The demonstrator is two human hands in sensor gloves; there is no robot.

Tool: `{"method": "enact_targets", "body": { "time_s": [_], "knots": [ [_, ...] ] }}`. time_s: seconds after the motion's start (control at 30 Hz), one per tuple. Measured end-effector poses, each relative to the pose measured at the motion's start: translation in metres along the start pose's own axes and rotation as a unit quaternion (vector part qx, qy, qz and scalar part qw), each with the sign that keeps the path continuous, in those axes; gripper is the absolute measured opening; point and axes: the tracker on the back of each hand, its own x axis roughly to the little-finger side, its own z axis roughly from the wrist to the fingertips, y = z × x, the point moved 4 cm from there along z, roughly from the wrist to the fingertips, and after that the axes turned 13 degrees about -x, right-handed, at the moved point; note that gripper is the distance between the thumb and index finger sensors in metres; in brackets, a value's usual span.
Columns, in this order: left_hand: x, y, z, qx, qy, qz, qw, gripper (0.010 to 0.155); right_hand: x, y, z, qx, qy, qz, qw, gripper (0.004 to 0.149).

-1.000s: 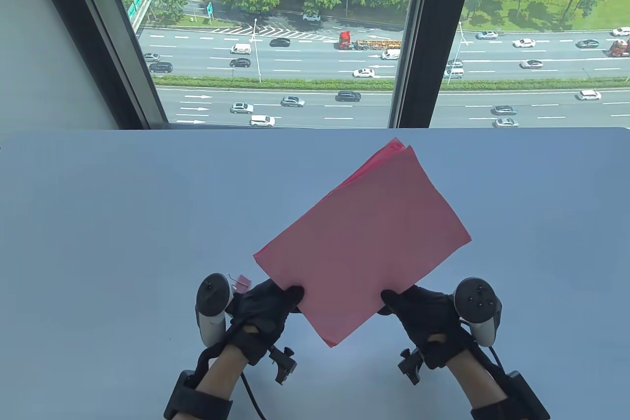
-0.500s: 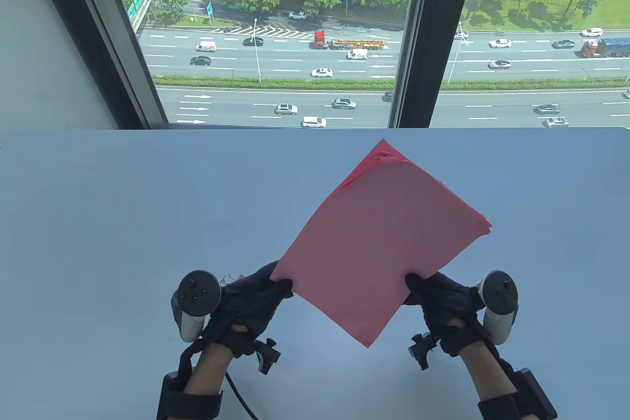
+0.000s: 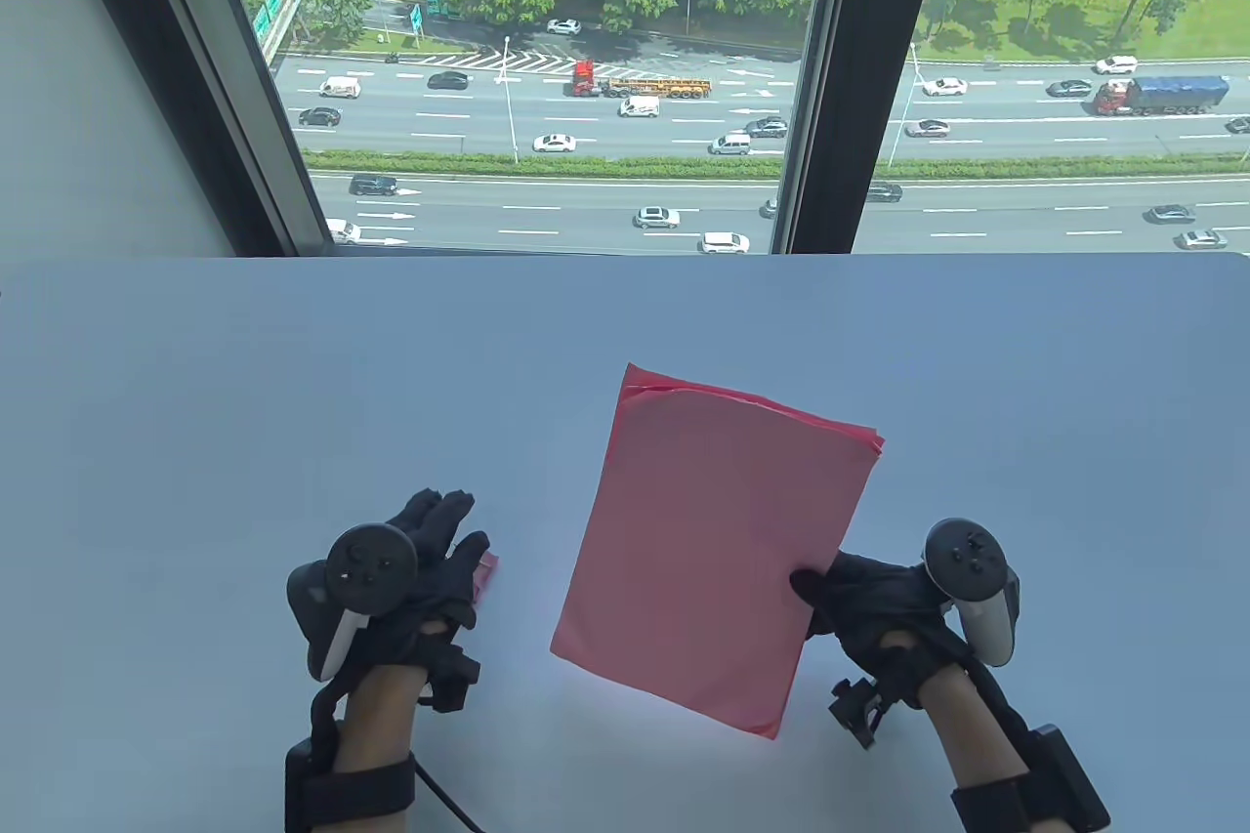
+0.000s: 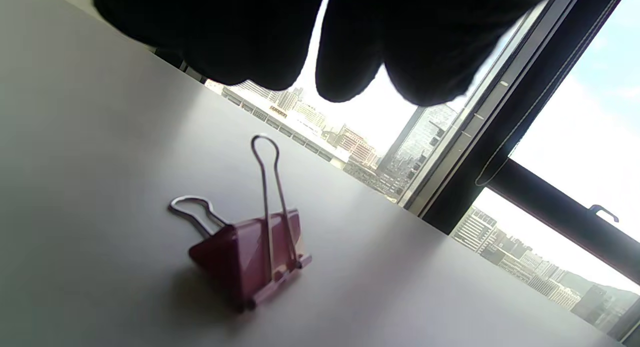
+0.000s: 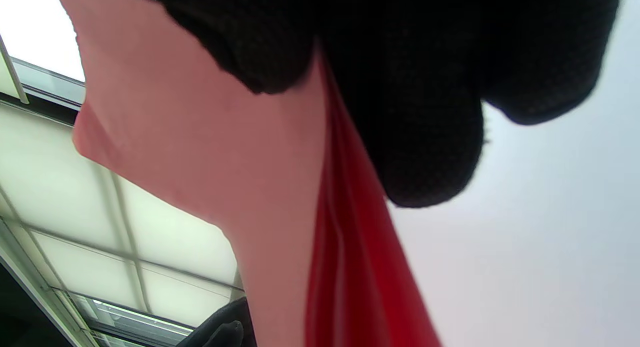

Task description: Clip paper with binder clip (Left hand to clip)

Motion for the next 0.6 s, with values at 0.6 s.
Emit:
{"method": "enact_targets", "body": {
  "time_s": [0.6],
  "knots": [
    [0.009, -0.024, 0.014, 0.023, 0.026, 0.092, 0.995, 0.050, 0.009, 0.010, 0.011, -0.053, 0.042, -0.015, 0.998, 0.044]
  ]
}}
